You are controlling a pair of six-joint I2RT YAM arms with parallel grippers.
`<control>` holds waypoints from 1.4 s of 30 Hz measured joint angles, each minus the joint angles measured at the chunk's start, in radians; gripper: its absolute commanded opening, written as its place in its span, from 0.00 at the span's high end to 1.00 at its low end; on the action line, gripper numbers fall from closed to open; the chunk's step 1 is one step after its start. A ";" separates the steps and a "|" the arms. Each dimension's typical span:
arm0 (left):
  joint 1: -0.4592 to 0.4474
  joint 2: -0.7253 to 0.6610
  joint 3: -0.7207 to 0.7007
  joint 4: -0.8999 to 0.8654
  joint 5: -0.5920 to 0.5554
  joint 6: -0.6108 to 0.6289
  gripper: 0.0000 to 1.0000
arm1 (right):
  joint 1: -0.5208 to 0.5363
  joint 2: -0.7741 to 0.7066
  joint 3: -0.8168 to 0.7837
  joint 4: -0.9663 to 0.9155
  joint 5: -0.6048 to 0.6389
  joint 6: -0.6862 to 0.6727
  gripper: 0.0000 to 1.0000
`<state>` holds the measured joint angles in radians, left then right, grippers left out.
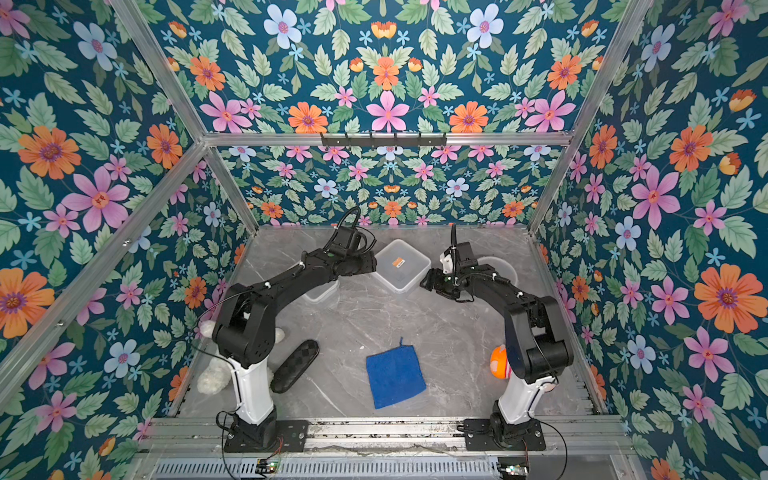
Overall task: Wipe the insides of the lunch boxes
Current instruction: Move the lunch box to the center of the board, then adjust the lunch box at the center of the board, then open the fastener of the lunch box.
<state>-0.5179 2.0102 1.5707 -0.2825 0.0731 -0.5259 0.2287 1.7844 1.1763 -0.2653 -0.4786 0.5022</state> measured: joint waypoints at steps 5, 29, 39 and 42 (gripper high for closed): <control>0.003 0.128 0.100 0.027 0.038 -0.003 0.32 | 0.005 0.128 0.082 0.058 -0.074 0.067 0.33; 0.032 0.146 0.161 -0.021 0.036 -0.049 0.28 | 0.003 0.486 0.692 -0.112 -0.069 0.018 0.19; 0.031 0.022 0.147 -0.057 0.018 -0.052 0.31 | -0.050 0.356 0.478 -0.020 -0.098 0.015 0.16; 0.027 0.030 0.147 -0.039 0.035 -0.052 0.35 | -0.056 0.327 0.408 0.043 -0.114 0.037 0.23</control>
<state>-0.4908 2.0403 1.7176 -0.3214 0.1081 -0.5781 0.1730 2.1117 1.5845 -0.2218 -0.5930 0.5388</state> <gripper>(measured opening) 0.661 0.824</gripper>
